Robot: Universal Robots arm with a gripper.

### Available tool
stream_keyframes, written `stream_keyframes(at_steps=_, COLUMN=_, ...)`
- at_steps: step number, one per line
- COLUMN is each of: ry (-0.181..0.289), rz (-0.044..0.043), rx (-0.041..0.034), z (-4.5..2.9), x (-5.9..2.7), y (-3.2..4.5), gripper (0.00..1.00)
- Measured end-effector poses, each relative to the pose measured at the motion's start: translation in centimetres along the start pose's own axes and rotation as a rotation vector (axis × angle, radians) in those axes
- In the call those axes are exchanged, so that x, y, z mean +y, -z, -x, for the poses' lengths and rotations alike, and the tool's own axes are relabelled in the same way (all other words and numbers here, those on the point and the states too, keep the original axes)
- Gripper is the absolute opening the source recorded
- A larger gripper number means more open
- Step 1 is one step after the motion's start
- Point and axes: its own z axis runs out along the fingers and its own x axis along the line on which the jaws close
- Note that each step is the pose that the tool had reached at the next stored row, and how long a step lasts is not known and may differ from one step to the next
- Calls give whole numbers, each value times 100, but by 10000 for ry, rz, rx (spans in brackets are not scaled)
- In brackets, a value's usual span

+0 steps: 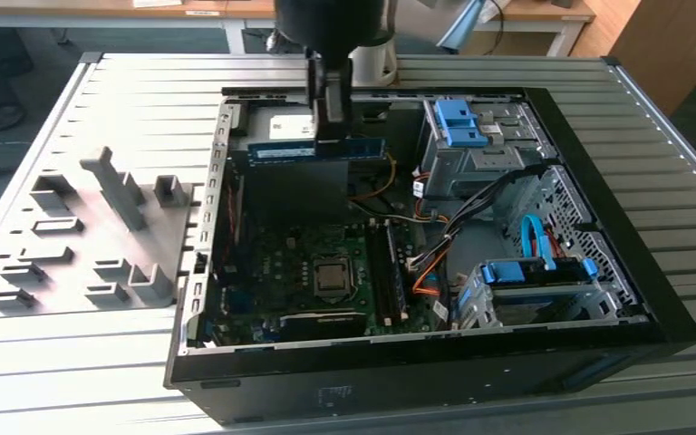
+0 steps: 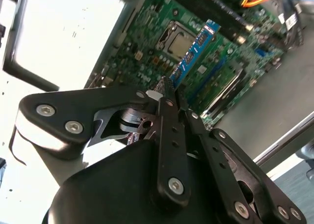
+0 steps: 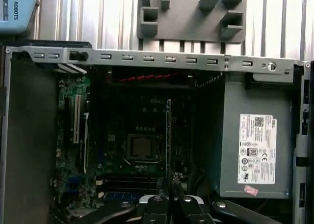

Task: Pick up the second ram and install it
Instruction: 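Pick up the second ram and move it above second insertion slot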

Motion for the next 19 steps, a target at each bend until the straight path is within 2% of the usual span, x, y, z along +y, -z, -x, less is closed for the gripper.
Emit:
stream_keyframes(at_steps=4, ry=1, rz=0, rx=0, z=-3, x=-93, y=0, gripper=14)
stream_keyframes(at_steps=5, ry=0, rz=0, rx=0, z=-4, x=-167, y=1, gripper=14)
stream_keyframes(at_steps=10, ry=0, rz=15, rx=-3, z=-40, x=-222, y=-25, gripper=14)
stream_keyframes(at_steps=14, ry=-1, rz=39, rx=-2, z=-62, x=-305, y=-85, gripper=14)
stream_keyframes(at_steps=19, ry=-1, rz=42, rx=-2, z=-100, x=-331, y=-162, gripper=14)
